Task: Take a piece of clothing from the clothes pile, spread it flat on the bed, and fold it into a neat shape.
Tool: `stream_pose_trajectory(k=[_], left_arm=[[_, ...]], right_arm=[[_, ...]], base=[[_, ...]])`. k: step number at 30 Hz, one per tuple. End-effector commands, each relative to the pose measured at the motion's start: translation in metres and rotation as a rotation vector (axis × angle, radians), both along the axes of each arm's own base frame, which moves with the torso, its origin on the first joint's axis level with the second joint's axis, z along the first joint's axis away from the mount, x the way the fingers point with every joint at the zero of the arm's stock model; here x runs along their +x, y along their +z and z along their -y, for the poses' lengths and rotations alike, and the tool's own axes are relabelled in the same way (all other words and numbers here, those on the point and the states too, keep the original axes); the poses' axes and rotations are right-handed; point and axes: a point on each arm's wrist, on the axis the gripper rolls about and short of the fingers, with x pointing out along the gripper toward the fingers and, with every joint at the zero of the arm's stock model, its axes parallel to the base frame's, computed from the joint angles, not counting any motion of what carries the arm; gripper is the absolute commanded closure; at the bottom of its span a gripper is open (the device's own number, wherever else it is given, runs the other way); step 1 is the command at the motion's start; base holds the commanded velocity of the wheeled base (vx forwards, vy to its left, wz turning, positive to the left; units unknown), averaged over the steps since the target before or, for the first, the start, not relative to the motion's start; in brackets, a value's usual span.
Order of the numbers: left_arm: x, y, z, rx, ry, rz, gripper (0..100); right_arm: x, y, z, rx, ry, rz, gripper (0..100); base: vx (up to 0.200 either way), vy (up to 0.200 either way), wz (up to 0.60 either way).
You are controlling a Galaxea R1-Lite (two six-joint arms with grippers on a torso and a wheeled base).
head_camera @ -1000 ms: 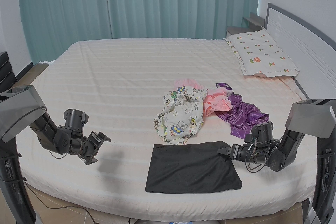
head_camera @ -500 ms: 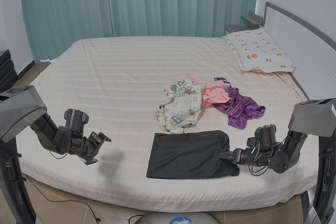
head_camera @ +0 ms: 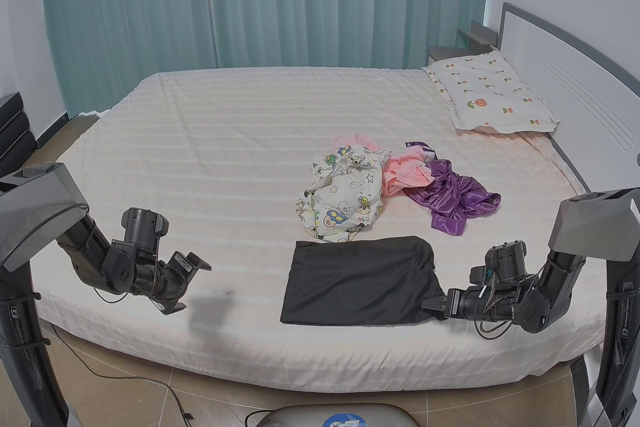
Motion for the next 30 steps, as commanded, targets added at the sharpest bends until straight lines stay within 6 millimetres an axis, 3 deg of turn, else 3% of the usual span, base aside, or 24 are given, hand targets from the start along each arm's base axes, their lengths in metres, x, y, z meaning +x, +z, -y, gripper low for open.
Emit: stream_pose_trajectory(k=[1,17,18,27,30], left_arm=[[0.0,-0.001,0.0,0.001,0.001,-0.001,0],[0.001,-0.002,0.002,0.011,0.003,-0.004,0],[0.001,-0.002,0.002,0.011,0.003,-0.004,0],[0.001,-0.002,0.002,0.011,0.003,-0.002,0],[0.0,0.0,0.002,0.007,0.007,0.001,0]], right_arm=[[-0.007,0.002,0.001,-0.022,0.021,-0.007,100],[-0.015,0.0,0.011,-0.086,0.058,-0.02,100],[-0.016,-0.001,0.011,-0.092,0.064,-0.024,0],[-0.01,0.004,0.013,-0.097,0.05,0.006,0],[0.0,0.019,0.017,-0.079,0.02,0.065,0]], base=[[0.0,0.0,0.0],[0.0,0.0,0.0],[0.0,0.0,0.0],[0.0,0.0,0.0],[0.0,0.0,0.0]])
